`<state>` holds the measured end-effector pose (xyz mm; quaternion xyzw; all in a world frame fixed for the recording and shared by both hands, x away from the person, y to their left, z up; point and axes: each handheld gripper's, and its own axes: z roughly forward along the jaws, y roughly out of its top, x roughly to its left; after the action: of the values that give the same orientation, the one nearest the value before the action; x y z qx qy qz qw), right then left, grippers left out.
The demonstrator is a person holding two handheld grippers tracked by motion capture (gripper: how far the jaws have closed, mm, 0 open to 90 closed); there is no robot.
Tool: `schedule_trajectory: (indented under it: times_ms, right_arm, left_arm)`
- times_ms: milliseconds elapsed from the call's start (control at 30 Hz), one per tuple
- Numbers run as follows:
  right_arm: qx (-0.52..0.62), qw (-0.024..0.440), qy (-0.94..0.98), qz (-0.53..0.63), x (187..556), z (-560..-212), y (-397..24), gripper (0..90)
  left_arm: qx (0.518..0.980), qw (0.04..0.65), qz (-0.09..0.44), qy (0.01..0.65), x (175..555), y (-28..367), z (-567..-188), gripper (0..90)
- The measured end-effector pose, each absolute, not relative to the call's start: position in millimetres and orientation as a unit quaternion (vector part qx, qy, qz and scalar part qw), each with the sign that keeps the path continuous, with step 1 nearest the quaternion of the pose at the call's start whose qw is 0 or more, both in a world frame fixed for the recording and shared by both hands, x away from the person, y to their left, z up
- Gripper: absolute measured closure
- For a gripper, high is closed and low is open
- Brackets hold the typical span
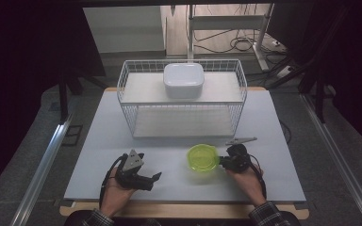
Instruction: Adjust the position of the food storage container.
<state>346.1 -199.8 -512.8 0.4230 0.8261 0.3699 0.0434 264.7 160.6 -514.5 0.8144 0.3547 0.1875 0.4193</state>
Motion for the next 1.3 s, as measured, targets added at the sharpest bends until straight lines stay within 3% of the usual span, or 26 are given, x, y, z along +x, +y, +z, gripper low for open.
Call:
schedule_trajectory:
  times_ms: [800, 1300]
  right_arm:
    - [0.369, 0.036, 0.851, 0.372, 349.6, -519.4, -136.1, 89.0]
    - [0.359, 0.110, 0.846, 0.379, 340.9, -496.8, -169.1, 71.5]
  left_arm:
    - [0.814, 0.421, 0.186, 0.355, 264.5, 162.9, -513.8, 5.2]
    - [0.811, 0.421, 0.173, 0.367, 259.9, 172.5, -513.0, 5.6]
